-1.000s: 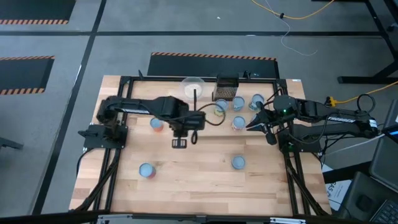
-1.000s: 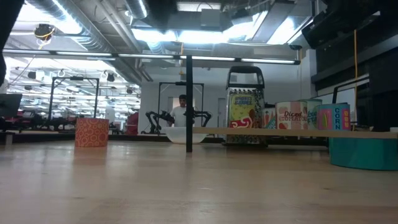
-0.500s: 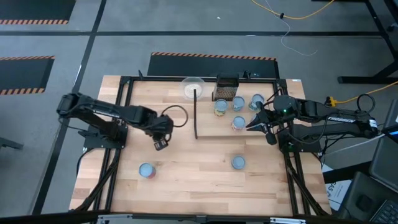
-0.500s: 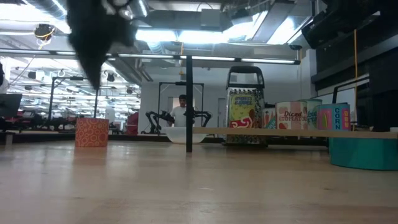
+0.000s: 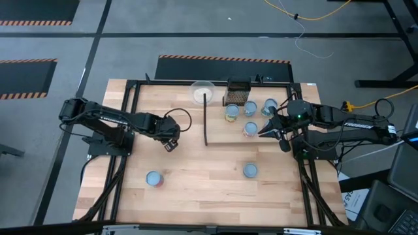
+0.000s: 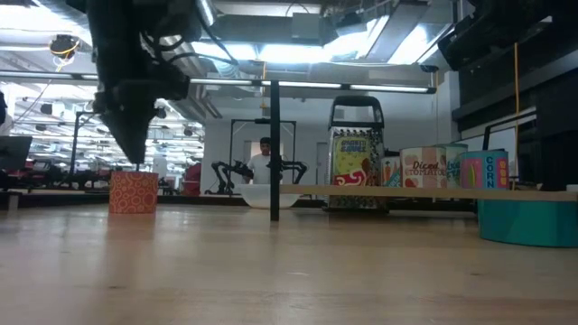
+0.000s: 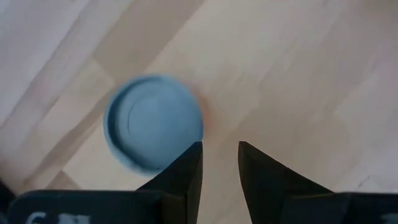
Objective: Pick and place cans onto a shelf
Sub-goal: Put the canned meatballs on the shelf
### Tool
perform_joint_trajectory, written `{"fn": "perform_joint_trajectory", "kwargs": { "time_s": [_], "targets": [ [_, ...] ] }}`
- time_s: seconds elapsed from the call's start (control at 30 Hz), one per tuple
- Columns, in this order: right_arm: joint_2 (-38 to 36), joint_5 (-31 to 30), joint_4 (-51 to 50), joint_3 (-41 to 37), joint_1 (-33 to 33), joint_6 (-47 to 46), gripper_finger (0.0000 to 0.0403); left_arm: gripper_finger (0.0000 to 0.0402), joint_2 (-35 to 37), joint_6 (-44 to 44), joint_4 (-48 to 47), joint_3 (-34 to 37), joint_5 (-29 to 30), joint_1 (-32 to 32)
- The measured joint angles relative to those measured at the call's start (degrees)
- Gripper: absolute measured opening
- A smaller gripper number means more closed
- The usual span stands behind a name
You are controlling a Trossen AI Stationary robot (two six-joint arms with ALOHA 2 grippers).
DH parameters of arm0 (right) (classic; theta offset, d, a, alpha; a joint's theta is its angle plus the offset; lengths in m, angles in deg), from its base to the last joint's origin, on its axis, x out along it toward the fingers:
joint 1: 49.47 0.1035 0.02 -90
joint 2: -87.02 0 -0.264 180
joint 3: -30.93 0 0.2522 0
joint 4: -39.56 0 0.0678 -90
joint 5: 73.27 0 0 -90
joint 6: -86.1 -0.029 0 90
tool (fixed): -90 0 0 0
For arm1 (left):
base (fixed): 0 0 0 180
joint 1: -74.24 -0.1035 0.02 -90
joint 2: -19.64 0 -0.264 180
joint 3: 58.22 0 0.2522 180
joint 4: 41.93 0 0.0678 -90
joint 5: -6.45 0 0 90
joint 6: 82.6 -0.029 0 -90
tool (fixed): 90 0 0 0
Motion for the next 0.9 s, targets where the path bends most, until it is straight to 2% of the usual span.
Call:
{"fn": "perform_joint_trajectory", "kwargs": {
  "time_s": [0.23, 0.6, 0.9],
  "targets": [
    [0.00, 0.00, -0.01, 0.00, 0.00, 0.00, 0.0060, 0.0095, 0.00, -0.02, 3.83, 0.00, 1.16, -1.82],
    [0.00, 0.00, -0.02, 0.00, 0.00, -0.15, 0.0060, 0.0095, -0.07, 0.14, 4.04, 0.20, 3.83, -3.79],
    [0.00, 0.00, -0.02, 0.00, -0.01, -0.08, 0.0060, 0.0094, -0.98, 2.06, 7.48, 5.74, 3.93, -3.74]
  ]
}}
